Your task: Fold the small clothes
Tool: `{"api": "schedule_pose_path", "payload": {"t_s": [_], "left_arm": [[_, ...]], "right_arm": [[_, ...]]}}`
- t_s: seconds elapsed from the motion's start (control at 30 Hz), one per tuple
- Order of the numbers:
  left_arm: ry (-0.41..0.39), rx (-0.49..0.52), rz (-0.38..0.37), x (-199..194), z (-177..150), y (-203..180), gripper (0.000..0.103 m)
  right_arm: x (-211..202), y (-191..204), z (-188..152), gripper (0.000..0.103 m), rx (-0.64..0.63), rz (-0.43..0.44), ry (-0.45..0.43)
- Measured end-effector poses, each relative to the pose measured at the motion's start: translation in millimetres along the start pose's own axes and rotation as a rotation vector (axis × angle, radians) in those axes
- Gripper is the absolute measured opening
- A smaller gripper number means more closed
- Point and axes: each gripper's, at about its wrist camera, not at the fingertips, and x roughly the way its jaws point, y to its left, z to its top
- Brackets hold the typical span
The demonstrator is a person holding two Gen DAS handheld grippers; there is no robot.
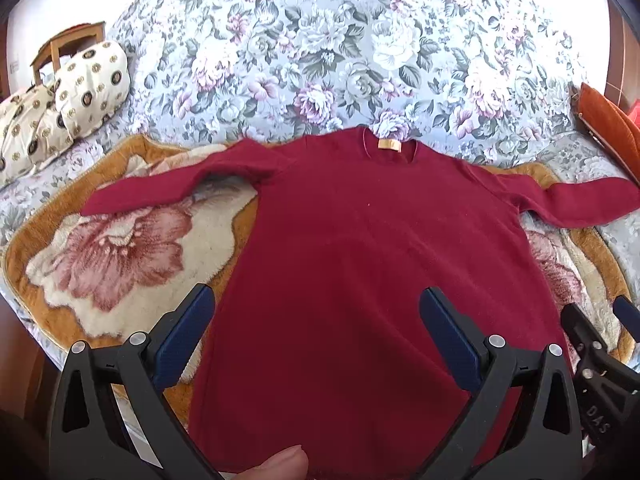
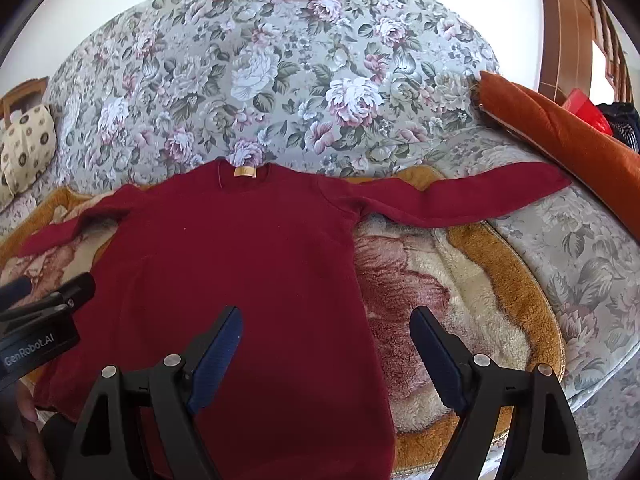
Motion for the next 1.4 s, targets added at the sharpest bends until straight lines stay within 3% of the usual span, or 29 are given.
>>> {"api": "schedule_pose_path", "payload": {"t_s": [0.27, 1.0, 1.23, 1.4], "left_arm": [[-0.027, 0.073, -0.018, -6, -2, -12, 0.103], [0.052, 0.028, -0.051, 8, 2, -6, 0.103], [0.096, -0.023, -0.087, 16, 2, 0, 0.103], [0.123, 0.0, -0.073, 22, -3, -7, 0.103]], "right_arm": [[1, 3, -2, 0.084, -0.028, -0.004, 0.007], [8, 11, 5, 0.084, -0.025, 0.014, 0.039], [20, 9, 9, 0.084, -0.031, 0.018, 0.099], [30, 1, 2, 0.084, 0.0, 0.049, 0.144]]}}
